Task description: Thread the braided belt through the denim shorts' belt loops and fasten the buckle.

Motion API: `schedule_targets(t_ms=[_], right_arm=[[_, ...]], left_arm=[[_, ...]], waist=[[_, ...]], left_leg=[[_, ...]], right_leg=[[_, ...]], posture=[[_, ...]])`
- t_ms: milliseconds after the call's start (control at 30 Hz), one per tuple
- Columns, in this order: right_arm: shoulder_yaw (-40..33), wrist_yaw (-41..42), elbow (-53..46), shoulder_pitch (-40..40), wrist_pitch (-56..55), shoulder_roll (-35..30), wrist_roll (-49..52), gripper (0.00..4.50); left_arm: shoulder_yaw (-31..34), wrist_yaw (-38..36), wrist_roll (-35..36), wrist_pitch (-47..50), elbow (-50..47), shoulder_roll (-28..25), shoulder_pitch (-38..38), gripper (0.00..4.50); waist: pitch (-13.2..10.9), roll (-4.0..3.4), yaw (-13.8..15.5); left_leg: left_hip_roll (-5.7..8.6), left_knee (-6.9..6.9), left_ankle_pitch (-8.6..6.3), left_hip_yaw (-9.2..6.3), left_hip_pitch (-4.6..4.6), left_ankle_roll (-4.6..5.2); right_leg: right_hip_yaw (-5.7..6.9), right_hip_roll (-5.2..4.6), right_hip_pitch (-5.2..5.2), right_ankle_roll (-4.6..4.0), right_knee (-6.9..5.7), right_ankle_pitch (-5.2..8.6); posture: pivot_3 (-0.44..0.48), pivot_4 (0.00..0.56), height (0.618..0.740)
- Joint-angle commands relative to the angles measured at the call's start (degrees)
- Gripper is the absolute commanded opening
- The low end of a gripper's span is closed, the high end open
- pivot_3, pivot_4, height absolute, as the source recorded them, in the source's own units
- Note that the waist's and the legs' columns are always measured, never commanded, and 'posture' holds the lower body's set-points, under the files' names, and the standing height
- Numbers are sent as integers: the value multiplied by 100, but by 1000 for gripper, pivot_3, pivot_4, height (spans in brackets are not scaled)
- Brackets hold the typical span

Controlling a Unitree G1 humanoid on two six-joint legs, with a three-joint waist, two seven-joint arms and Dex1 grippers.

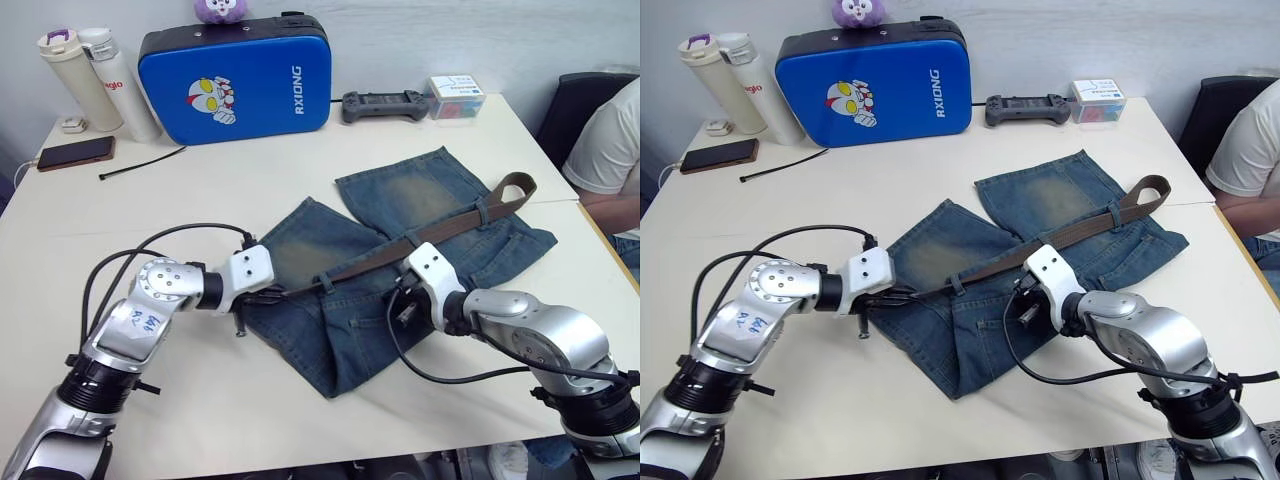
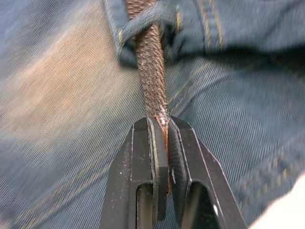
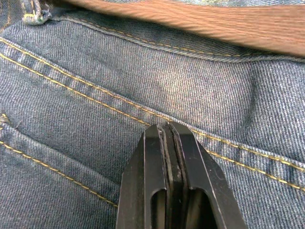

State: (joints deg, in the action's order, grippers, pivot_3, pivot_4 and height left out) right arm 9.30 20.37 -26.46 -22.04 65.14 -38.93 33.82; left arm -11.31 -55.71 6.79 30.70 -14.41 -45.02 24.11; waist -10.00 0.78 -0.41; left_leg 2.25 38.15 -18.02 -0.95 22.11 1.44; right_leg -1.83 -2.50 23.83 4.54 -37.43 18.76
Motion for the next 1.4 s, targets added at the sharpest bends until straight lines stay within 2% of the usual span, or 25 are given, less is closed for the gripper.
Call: schedule_targets(t_ms=[33,133,267,367,500,600,700,800,1000,1033,1067,1233,1267,1300,1333,1400], right_arm=[[82,94,272,0,35,100,-174,0],[218,336,444,-21,-60,40,-286,0],[329,720,770,-208,-193,-56,-401,0],[540,1135,1173,-521,-397,-154,-564,0],[859,1572,1717,-988,-677,-75,-790,0],[1091,1844,2031,-1265,-856,60,-953,0],[1249,2087,2264,-1485,-985,182,-1105,0],[1364,2317,2503,-1707,-1125,308,-1265,0],[1383,2587,2725,-1942,-1238,465,-1497,0],[1360,2618,2720,-1962,-1225,480,-1511,0],[1326,2653,2692,-1979,-1202,486,-1507,0],[1020,2884,2303,-2022,-1016,417,-1285,0],[910,2997,2153,-2031,-979,365,-1160,0],[808,3099,2021,-2039,-933,332,-1031,0],[650,3255,1830,-2036,-885,257,-831,0],[470,3465,1576,-2023,-841,131,-602,0]], left_arm=[[368,88,-334,-619,-122,-523,-298,23],[597,553,-967,-1721,319,-1011,-673,23],[1390,961,-1154,-2688,744,-1449,-1672,23],[2496,1134,-1100,-2936,680,-1565,-2655,23],[3780,1263,-1295,-3378,642,-1396,-4069,23],[4411,1425,-1543,-3903,853,-1241,-4883,23],[4837,1503,-1579,-4038,927,-1010,-5392,23],[5076,1554,-1375,-3761,637,-606,-5655,23],[5212,1308,-667,-2966,32,-115,-5673,23],[5249,1221,-475,-2819,-71,-72,-5668,906],[5285,1112,-254,-2692,-184,-43,-5640,1204],[5495,665,734,-2077,-544,-302,-5099,3450],[5518,558,1017,-1936,-596,-404,-4889,3611],[5522,471,1247,-1841,-624,-479,-4715,4148],[5463,340,1608,-1694,-690,-562,-4489,4433],[5375,192,2088,-1423,-791,-684,-4192,4476]], waist=[[2,3,-31],[4,6,-96],[5,6,-149],[9,13,-186],[18,30,-228],[30,49,-220],[41,66,-247],[44,71,-280],[48,77,-279],[47,76,-279],[47,76,-277],[42,69,-257],[42,69,-253],[42,69,-252],[41,67,-250],[39,63,-244]], left_leg=[[-1,-2,0,0,0,0],[-1,-8,0,-1,-5,-1],[-3,-22,-2,3,-17,0],[-5,-25,-4,4,-20,1],[-6,-58,-7,9,-61,3],[-6,-91,-6,11,-85,1],[-7,-100,-5,12,-87,-1],[-8,-104,-6,12,-87,-3],[-10,-105,-9,11,-87,-8],[-10,-106,-10,11,-86,-9],[-10,-107,-10,11,-85,-10],[-10,-106,-11,9,-81,-12],[-10,-105,-11,9,-81,-12],[-10,-106,-11,8,-79,-13],[-10,-106,-11,8,-79,-13],[-10,-106,-11,7,-78,-13]], right_leg=[[0,0,0,-1,-1,0],[0,0,-1,-4,6,2],[-3,0,-3,-11,8,6],[-1,0,-6,-13,12,7],[-4,-4,-38,-18,30,10],[-3,-9,-52,-24,44,12],[-1,-9,-50,-30,47,13],[0,-10,-50,-32,49,14],[2,-10,-49,-35,49,15],[3,-10,-48,-35,49,15],[2,-10,-46,-36,50,16],[5,-10,-44,-38,51,17],[5,-10,-43,-38,50,17],[6,-10,-41,-38,50,17],[7,-10,-41,-38,50,17],[7,-10,-40,-39,50,18]], posture=[[0,150,738],[0,150,738],[0,150,738],[0,150,738],[0,150,738],[0,150,738],[0,150,738],[0,150,738],[0,150,738],[0,150,738],[0,150,738],[0,150,738],[0,150,738],[0,150,738],[0,150,738],[0,150,738]])
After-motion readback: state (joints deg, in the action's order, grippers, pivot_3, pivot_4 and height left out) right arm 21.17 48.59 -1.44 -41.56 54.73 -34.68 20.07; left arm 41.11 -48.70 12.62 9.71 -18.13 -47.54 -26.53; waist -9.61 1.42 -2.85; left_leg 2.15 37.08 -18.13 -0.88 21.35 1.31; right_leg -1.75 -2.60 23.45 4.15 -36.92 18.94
